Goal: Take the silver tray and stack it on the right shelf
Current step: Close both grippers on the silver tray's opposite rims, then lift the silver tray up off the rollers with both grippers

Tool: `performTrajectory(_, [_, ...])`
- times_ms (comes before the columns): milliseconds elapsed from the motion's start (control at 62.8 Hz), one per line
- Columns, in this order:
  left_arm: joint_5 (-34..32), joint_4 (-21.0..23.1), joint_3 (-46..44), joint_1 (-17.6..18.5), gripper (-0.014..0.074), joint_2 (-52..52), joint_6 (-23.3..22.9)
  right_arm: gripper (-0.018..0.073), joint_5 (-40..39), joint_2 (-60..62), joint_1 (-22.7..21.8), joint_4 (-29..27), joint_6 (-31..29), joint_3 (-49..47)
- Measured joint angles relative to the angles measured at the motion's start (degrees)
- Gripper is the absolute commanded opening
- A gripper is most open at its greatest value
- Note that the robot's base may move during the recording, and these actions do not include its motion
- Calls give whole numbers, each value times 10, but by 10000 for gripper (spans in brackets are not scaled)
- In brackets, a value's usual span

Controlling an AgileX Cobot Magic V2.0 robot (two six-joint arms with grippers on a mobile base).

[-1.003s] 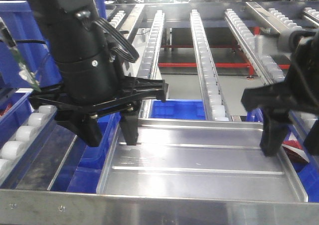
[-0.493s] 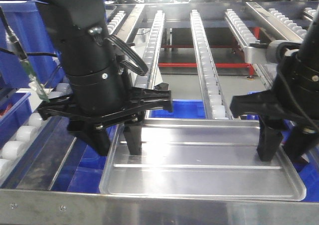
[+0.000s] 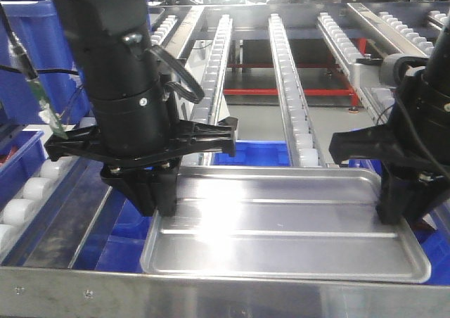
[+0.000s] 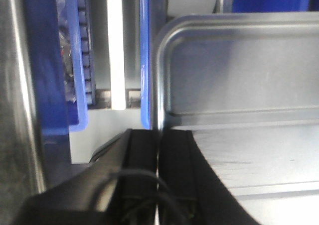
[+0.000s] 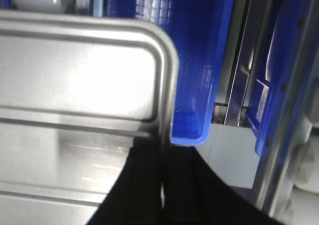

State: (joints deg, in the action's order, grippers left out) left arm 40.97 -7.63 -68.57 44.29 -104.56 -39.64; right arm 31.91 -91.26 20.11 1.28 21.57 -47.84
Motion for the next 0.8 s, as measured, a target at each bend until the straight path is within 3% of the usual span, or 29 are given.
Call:
performTrajectory(382, [91,-49,-75,14,-93,87,-11,57,55,191,0,25,3,-8])
performTrajectory(684, [125,-127,-76,80,-93,208,-75,57,146,298,2,25,2,-69])
performTrajectory(796, [133,-133,-76,94,-93,237,-81,57,154,304,3,24,2,-75])
